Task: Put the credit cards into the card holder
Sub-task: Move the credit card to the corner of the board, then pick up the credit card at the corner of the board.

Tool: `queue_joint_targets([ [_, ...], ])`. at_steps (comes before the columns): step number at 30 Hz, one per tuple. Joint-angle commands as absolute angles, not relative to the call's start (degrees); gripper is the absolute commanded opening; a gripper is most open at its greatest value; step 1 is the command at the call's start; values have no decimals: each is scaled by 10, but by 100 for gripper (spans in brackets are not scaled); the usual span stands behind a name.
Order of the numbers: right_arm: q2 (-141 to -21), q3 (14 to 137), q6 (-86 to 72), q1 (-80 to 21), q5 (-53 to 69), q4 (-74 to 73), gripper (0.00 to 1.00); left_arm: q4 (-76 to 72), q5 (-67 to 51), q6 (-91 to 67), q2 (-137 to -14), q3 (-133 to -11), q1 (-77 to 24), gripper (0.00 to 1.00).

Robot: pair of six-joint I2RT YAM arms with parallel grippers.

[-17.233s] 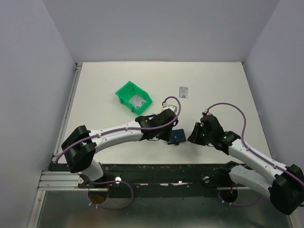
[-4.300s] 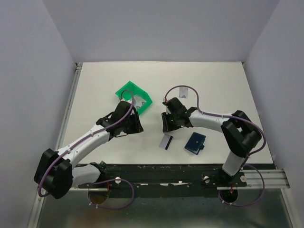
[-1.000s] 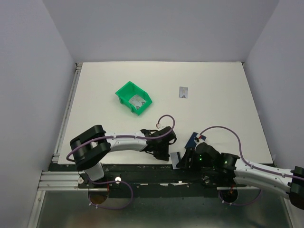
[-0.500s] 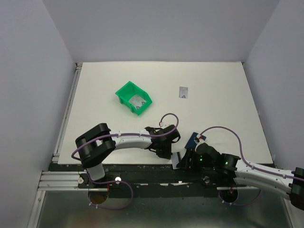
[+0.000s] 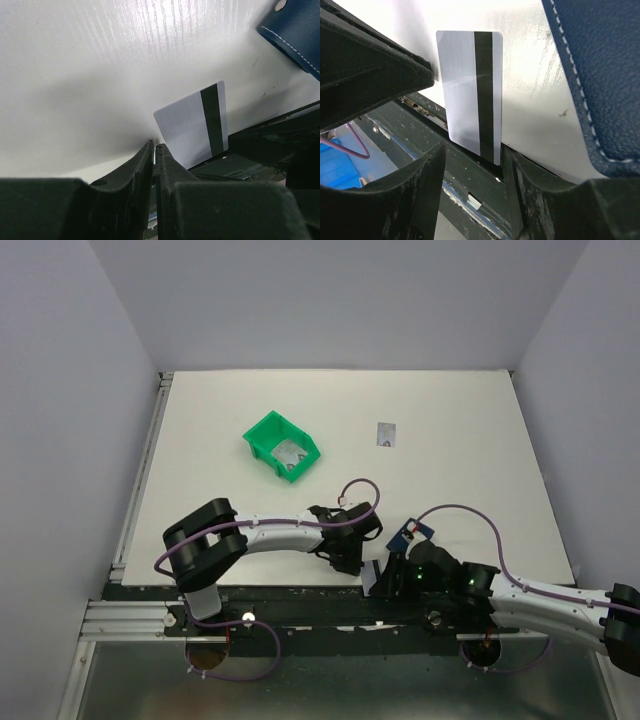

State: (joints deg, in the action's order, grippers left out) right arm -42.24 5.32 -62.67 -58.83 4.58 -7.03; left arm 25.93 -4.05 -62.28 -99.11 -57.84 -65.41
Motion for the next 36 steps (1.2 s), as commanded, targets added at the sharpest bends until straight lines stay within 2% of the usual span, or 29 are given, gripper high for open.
queue_joint_targets([
  [1, -416, 56, -588, -584, -14, -50, 57, 276, -27, -613, -1002, -592, -661, 23],
  [11, -353, 39, -584, -584, -14, -47, 55, 278, -27, -610, -1004, -593, -662, 23],
  [23, -385, 51, -569, -584, -7, -28, 52, 274, -27, -610, -1000, -590, -661, 23],
  [36, -365, 48, -579, -584, 16, -27, 52, 272, -27, -611, -998, -584, -663, 23],
])
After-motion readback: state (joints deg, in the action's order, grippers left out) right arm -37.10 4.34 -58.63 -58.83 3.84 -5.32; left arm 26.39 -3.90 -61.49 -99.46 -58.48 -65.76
